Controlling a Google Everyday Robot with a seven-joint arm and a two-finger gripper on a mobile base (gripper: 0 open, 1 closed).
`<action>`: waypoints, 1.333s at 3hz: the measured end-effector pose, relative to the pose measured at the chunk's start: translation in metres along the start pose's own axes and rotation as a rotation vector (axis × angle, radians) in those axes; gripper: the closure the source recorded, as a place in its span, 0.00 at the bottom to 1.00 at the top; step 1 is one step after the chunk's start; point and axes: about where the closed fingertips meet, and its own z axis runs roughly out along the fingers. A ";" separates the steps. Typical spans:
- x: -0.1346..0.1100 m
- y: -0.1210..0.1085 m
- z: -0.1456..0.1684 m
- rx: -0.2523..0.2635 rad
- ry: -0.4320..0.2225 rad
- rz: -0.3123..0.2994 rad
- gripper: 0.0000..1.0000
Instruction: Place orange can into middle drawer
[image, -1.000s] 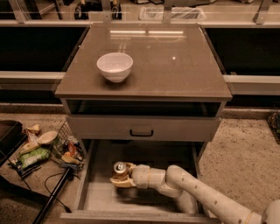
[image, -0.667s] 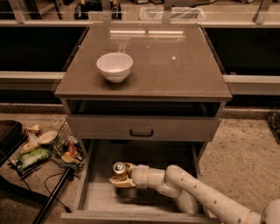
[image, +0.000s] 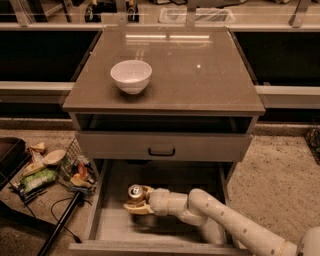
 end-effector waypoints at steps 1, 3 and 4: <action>0.000 0.001 0.002 -0.003 -0.001 0.000 0.04; -0.003 0.002 0.001 -0.006 0.005 0.004 0.00; -0.013 0.007 -0.004 -0.015 0.045 0.022 0.00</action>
Offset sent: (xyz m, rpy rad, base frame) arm -0.0006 0.0016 0.0004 0.0012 0.0001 0.0028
